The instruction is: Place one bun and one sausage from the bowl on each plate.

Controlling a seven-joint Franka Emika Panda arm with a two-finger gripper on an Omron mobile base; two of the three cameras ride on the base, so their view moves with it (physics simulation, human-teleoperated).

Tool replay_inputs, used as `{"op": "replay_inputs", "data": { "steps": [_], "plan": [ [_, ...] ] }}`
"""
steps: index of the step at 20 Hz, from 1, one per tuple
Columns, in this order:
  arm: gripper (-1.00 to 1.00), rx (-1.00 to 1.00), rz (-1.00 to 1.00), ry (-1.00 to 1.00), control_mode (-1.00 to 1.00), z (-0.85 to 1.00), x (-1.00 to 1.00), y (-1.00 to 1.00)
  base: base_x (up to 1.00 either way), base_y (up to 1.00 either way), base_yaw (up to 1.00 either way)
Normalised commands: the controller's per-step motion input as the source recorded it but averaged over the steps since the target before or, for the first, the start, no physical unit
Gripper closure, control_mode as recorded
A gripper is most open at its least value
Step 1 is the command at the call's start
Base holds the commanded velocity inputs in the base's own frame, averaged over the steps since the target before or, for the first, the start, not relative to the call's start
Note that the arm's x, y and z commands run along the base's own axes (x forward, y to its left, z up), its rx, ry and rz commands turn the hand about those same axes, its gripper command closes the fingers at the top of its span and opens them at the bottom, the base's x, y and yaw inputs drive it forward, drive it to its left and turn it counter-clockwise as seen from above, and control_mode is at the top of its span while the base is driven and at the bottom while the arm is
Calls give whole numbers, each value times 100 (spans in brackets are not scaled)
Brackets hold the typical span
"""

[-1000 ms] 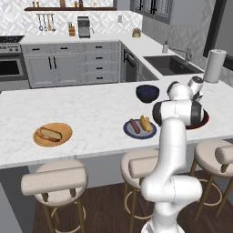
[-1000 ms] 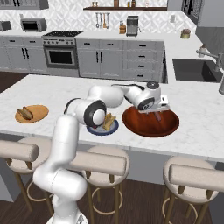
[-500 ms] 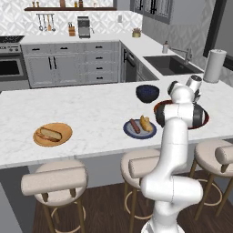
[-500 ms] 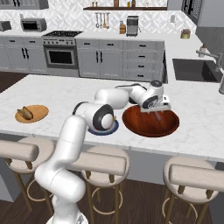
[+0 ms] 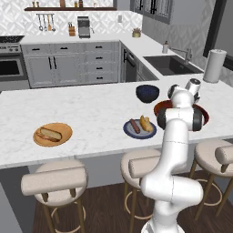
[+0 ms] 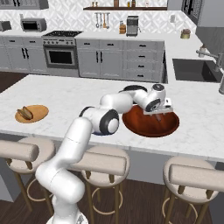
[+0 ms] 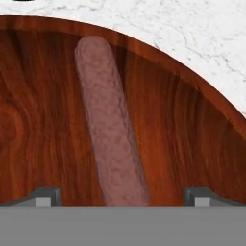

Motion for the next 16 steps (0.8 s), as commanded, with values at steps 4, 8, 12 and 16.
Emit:
{"op": "replay_inputs", "data": {
  "steps": [4, 8, 12, 16],
  "plan": [
    [-100, 0, 0, 0, -100, -16, 13, 0, 0, 0, 0],
    [-100, 0, 0, 0, -100, -54, 0, 10, 0, 0, 0],
    [100, 1, 0, 0, -100, -37, 1, 1, 0, 0, 0],
    [100, 0, 0, 0, -100, -1, 0, 1, 0, 0, 0]
  ]
}}
